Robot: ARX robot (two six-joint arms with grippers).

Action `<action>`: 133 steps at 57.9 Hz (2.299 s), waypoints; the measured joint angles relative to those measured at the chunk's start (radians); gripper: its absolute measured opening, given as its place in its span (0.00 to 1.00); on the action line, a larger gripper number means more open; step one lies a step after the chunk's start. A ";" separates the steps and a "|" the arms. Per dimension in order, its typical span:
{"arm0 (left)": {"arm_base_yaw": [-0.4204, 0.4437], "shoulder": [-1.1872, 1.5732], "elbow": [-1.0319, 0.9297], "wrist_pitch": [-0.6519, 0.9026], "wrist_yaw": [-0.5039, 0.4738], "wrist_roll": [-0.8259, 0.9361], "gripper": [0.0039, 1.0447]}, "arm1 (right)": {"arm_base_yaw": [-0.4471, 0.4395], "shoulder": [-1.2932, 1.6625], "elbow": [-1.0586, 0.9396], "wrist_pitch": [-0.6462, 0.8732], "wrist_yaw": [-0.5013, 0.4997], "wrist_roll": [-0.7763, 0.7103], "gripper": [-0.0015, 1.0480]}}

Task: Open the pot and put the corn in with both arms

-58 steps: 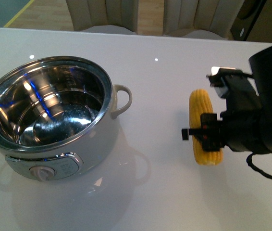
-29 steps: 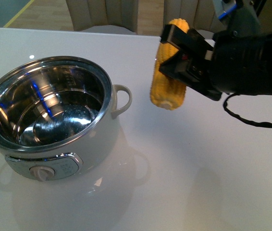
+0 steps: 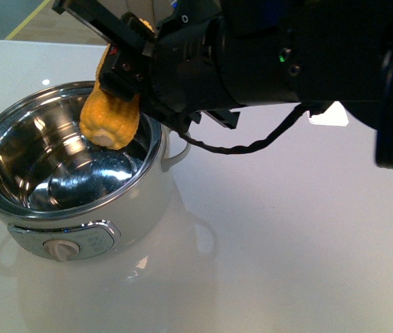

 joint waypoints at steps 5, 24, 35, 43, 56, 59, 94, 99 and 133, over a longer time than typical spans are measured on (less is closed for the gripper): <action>0.000 0.000 0.000 0.000 0.000 0.000 0.94 | 0.020 0.022 0.026 -0.014 -0.005 0.013 0.18; 0.000 0.000 0.000 0.000 0.000 0.000 0.94 | 0.059 0.104 0.103 -0.089 -0.013 0.006 0.18; 0.000 0.000 0.000 0.000 0.000 0.000 0.94 | 0.073 0.141 0.139 -0.121 -0.012 -0.008 0.18; 0.000 0.000 0.000 0.000 0.000 0.000 0.94 | 0.077 0.165 0.168 -0.128 -0.011 -0.006 0.17; 0.000 0.000 0.000 0.000 0.000 0.000 0.94 | 0.081 0.173 0.196 -0.146 -0.012 -0.003 0.28; 0.000 0.000 0.000 0.000 0.000 0.000 0.94 | 0.082 0.174 0.198 -0.150 -0.012 -0.002 0.37; 0.000 0.000 0.000 0.000 0.000 0.000 0.94 | 0.032 0.111 0.054 -0.101 0.011 0.029 0.91; 0.000 0.000 0.000 0.000 0.000 0.000 0.94 | -0.009 0.047 -0.022 -0.081 0.017 0.029 0.91; 0.000 0.000 0.000 0.000 0.000 0.000 0.94 | -0.325 -0.324 -0.513 -0.037 0.293 -0.212 0.91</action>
